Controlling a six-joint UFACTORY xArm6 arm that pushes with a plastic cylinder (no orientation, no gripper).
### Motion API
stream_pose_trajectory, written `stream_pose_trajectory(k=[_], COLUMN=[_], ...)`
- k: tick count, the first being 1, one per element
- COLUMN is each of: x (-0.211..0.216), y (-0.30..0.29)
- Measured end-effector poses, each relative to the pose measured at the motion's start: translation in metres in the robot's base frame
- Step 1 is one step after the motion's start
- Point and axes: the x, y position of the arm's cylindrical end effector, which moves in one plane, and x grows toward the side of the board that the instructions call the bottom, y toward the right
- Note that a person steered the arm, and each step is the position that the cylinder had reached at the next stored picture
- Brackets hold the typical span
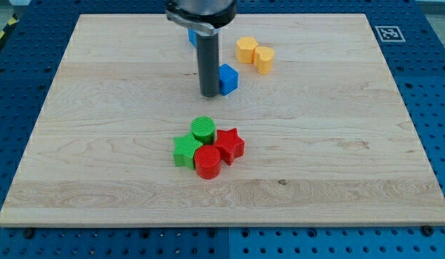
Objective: Move your arm away from cube
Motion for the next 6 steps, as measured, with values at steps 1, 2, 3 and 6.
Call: stream_pose_trajectory(k=[1, 2, 3, 6], x=[-0.006, -0.022, -0.029, -0.208], y=[0.038, 0.046, 0.006, -0.089])
